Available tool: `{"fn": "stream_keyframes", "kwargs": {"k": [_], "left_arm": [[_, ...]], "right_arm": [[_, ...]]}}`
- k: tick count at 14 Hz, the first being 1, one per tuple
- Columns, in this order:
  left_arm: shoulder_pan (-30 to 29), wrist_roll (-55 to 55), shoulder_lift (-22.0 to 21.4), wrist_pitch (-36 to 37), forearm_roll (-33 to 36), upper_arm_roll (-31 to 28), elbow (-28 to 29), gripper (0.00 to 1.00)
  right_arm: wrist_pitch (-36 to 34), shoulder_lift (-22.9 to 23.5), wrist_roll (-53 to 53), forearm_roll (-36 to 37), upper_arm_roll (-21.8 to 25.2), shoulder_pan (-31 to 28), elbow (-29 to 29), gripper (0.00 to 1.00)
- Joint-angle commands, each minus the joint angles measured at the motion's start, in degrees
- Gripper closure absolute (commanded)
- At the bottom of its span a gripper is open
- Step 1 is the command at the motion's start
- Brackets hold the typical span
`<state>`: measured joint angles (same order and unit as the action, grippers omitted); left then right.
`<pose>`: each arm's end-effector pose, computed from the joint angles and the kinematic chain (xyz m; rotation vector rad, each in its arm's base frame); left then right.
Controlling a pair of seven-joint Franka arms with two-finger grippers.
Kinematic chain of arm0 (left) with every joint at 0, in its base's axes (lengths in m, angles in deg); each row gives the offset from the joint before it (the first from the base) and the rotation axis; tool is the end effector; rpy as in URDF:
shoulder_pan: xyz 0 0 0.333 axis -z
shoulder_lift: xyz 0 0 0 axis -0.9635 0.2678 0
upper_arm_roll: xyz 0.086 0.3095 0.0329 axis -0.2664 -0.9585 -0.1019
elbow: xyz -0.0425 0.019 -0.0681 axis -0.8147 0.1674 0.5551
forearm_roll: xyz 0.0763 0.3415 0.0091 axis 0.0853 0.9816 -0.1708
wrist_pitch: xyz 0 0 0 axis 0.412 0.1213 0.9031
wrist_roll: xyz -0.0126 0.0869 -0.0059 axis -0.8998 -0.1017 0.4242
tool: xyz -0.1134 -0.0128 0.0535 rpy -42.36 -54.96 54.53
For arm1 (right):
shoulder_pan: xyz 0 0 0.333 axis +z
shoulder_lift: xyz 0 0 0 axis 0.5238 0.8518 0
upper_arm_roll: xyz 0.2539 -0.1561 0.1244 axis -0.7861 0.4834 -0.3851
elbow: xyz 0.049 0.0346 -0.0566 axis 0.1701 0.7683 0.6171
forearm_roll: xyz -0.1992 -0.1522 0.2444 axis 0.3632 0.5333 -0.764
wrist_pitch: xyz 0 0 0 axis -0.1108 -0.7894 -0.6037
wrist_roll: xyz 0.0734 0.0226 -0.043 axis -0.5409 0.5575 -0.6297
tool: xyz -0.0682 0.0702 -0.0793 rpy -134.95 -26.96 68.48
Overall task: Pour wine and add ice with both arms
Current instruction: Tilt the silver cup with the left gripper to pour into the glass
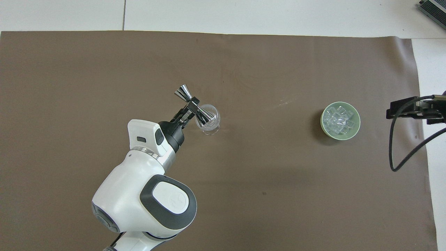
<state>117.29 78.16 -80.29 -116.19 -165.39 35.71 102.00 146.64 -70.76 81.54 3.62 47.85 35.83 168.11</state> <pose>0.4499 -0.2865 0.4694 2.1362 0.7471 0.7887 0.4959 -0.0156 0.6191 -3.1237 0.2318 -0.0557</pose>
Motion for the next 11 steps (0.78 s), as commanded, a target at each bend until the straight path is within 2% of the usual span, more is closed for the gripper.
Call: {"fn": "stream_keyframes", "kwargs": {"k": [1,7,11], "left_arm": [[1.0,1.0,-0.4,-1.3,0.0,-0.7,-0.8,1.0],[0.0,-3.0,-0.4,0.6,-1.5,-0.7,-2.4,1.0],[-2.3,-14.2,-0.4,5.3,-1.5,-0.7,-3.1,1.0]], "right_arm": [[-0.1,-1.3,-1.2,-1.5,-0.2,-0.5,1.4,0.0],[-0.1,-1.4,-1.2,-1.5,-0.2,-0.5,1.4,0.0],[-0.1,-1.4,-1.2,-1.5,-0.2,-0.5,1.4,0.0]]}}
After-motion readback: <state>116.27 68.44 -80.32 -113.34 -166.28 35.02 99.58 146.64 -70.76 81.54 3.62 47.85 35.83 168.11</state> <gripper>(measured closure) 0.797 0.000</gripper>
